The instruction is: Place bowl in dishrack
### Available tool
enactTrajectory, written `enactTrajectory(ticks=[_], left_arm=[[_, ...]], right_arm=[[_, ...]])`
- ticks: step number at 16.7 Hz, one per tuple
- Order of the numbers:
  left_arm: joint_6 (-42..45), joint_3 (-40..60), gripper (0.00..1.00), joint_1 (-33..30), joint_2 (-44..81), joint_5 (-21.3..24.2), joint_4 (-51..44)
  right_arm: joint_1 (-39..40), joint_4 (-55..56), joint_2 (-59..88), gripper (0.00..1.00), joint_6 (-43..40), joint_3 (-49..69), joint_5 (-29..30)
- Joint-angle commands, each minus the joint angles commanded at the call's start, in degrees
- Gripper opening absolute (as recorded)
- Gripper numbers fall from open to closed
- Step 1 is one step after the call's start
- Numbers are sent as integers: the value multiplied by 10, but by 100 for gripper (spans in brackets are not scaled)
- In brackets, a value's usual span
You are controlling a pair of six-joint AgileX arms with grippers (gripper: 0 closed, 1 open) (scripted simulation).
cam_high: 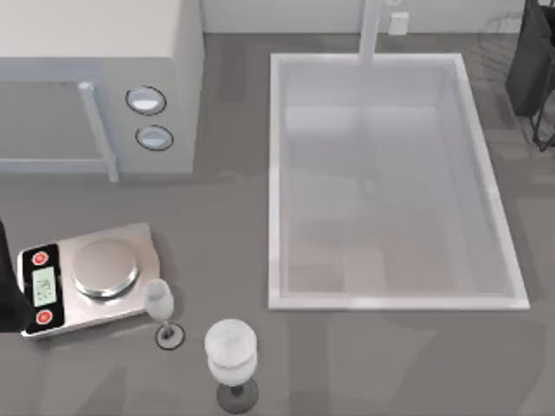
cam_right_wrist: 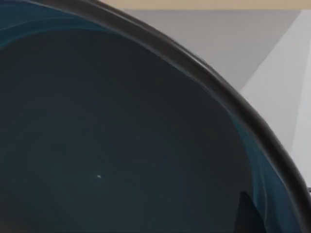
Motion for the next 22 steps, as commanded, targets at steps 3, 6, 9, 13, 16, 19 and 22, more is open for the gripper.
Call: enactTrajectory(ticks=[3, 6, 9, 13, 16, 19, 22], left_arm=[[0, 0, 100, 0, 0, 0, 0], [0, 0, 100, 0, 0, 0, 0], [0, 0, 100, 0, 0, 0, 0], [0, 0, 100, 0, 0, 0, 0], [0, 0, 100, 0, 0, 0, 0], [0, 0, 100, 0, 0, 0, 0], [0, 0, 100, 0, 0, 0, 0]], right_arm=[[7, 15, 12, 0, 0, -5, 8], [7, 15, 12, 0, 0, -5, 8], [7, 15, 12, 23, 0, -5, 8], [7, 15, 12, 53, 0, -5, 8], [7, 15, 12, 75, 0, -5, 8], [7, 15, 12, 98, 0, -5, 8], [7, 15, 12, 100, 0, -5, 8]])
